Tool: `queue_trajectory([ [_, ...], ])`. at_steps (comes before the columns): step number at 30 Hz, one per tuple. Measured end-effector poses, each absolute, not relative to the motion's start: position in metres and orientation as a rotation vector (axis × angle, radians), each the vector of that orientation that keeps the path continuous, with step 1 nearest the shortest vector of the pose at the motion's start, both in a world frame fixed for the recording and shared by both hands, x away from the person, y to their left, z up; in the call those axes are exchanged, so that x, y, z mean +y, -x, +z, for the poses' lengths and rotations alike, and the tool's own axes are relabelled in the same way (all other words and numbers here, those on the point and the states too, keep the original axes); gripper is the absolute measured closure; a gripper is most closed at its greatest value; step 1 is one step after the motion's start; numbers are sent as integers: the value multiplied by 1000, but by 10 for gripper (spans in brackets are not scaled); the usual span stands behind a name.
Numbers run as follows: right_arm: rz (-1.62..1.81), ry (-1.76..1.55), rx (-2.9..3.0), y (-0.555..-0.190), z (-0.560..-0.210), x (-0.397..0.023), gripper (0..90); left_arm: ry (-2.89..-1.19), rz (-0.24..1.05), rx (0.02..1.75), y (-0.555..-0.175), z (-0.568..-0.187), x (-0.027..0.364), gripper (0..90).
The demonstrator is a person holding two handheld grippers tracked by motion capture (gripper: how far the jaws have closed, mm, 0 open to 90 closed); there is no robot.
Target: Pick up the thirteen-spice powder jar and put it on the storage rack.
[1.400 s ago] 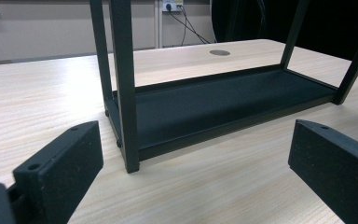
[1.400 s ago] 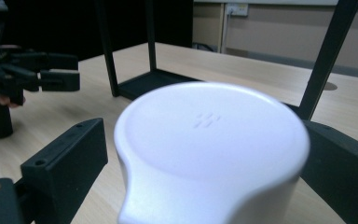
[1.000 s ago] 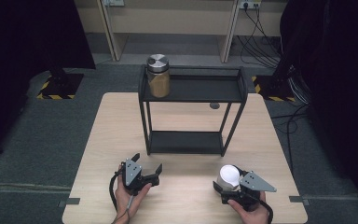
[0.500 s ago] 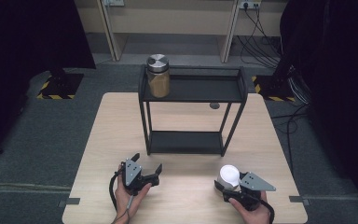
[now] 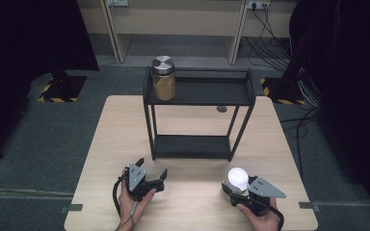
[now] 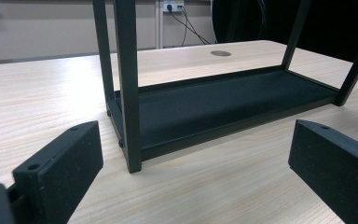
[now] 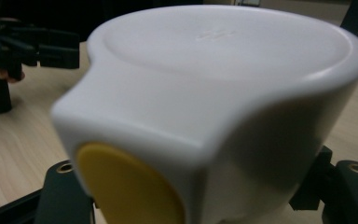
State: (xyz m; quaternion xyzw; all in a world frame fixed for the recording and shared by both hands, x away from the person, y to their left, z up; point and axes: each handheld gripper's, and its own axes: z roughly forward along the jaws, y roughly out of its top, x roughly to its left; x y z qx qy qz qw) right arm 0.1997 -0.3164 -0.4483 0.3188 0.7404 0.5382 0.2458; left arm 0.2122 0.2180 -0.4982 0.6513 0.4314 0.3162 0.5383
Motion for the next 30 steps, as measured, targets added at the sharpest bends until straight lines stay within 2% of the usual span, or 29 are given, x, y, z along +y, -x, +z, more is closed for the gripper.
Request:
queue_trajectory([
  [18,1594,-833,1864,-200,-414,-324,308,-1543,760,1026,-211,-499,218,22],
  [30,1600,-825,1832,-205,-406,-324,308,-1551,770,1017,-211,-499,217,22],
])
